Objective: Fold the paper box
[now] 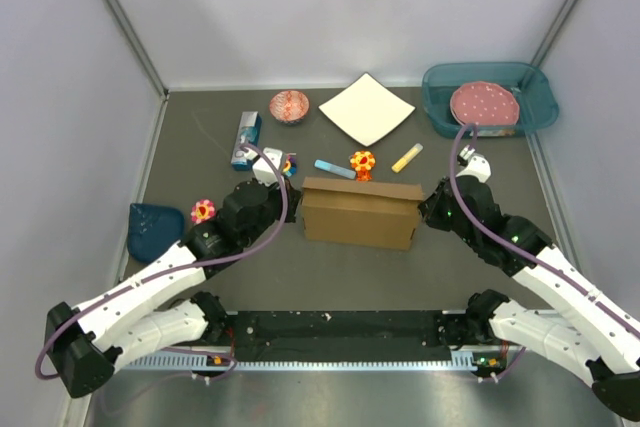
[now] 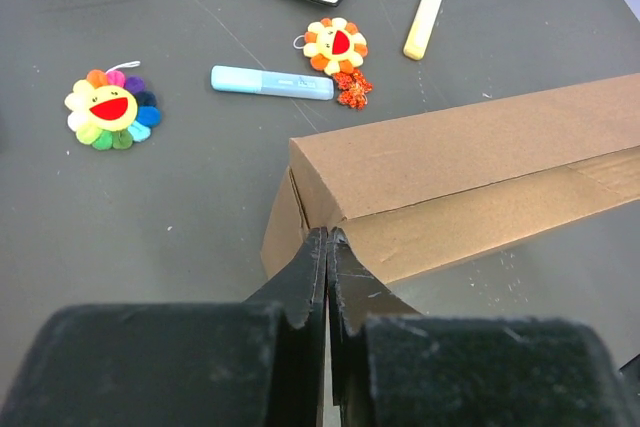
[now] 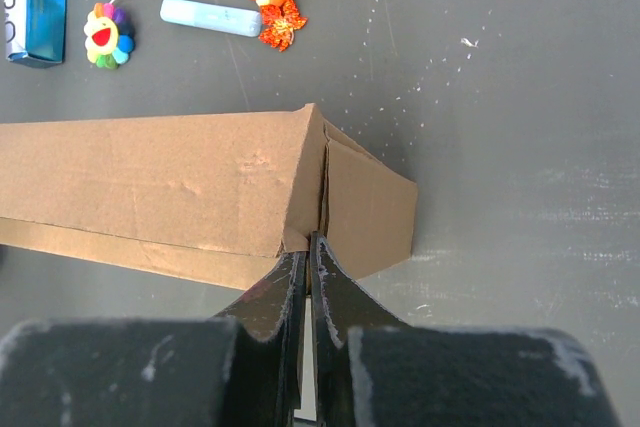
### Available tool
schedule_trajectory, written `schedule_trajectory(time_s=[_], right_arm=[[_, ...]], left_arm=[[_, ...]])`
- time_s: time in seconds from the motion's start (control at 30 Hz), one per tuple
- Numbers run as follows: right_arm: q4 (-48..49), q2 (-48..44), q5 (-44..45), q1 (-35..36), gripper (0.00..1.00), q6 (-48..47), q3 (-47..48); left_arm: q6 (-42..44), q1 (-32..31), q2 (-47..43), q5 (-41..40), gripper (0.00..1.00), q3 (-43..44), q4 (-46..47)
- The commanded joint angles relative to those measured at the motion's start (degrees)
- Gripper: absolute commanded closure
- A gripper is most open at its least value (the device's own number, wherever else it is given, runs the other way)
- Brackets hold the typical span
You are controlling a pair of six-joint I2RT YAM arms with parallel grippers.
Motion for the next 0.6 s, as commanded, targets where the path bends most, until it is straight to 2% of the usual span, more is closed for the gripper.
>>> schedule_trajectory(time_s=[0.0,0.23,0.57], right_arm=[[-10.4,1.6,-1.2,0.6,1.00,-0.8,-3.0],[-10.3,1.0,-1.2,0.6,1.00,-0.4,-3.6],[-10.7,-0.7,-2.0,0.6,1.00,0.5,-6.3]], left_arm=[[-0.5,0.4,-0.2,0.4,1.00,0.5,4.7],[-2.6,0.4,-0.5,3.2,1.00,-6.1,6.4],[-10.7,0.2,-2.5,1.7,1.00,-16.1,4.7]])
